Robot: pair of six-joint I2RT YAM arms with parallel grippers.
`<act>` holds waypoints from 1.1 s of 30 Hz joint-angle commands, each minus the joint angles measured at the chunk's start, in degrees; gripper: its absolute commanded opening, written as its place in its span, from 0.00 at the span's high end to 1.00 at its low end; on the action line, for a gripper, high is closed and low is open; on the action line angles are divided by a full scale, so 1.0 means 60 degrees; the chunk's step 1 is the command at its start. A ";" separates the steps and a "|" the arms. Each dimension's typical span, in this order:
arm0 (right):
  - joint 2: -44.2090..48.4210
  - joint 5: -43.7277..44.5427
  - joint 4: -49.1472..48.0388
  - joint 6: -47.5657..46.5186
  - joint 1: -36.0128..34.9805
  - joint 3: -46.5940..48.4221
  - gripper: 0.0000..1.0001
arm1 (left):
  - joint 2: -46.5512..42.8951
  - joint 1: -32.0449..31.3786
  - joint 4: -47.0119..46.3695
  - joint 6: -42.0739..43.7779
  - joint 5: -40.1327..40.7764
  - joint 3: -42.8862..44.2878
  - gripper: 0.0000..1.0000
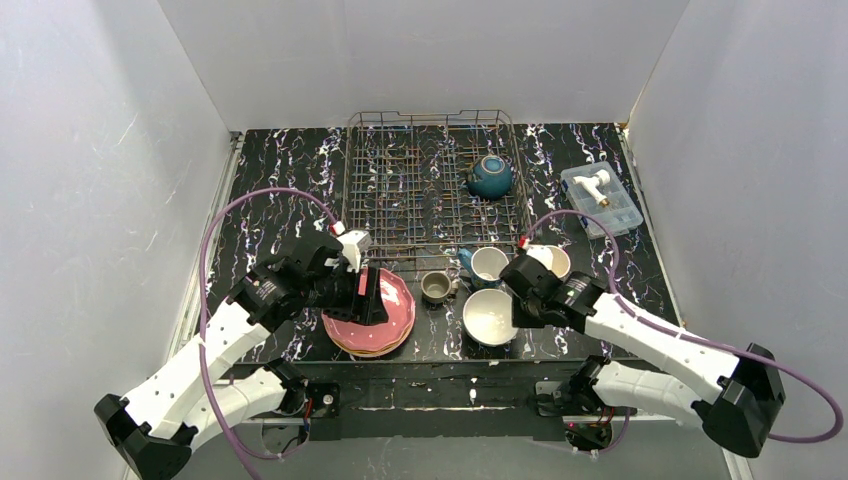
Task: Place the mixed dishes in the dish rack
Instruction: Pick up the bowl from the corner of the board.
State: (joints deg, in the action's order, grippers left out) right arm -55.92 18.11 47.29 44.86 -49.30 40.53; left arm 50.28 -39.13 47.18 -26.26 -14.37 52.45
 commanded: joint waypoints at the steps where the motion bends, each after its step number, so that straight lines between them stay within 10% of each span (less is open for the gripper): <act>1: -0.0395 0.0969 -0.0066 0.0743 -0.0875 0.0947 0.99 | 0.0001 -0.0203 0.0389 -0.0201 0.0151 0.0384 0.34; 33: -0.3857 0.2160 -0.0708 0.1152 -0.4483 0.4256 0.99 | 0.1218 -0.2346 0.0612 -0.1292 0.2256 0.1018 0.39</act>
State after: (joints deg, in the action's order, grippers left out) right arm -78.59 28.62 46.02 50.63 -74.96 61.73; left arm 56.10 -51.42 49.50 -32.69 -4.86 56.34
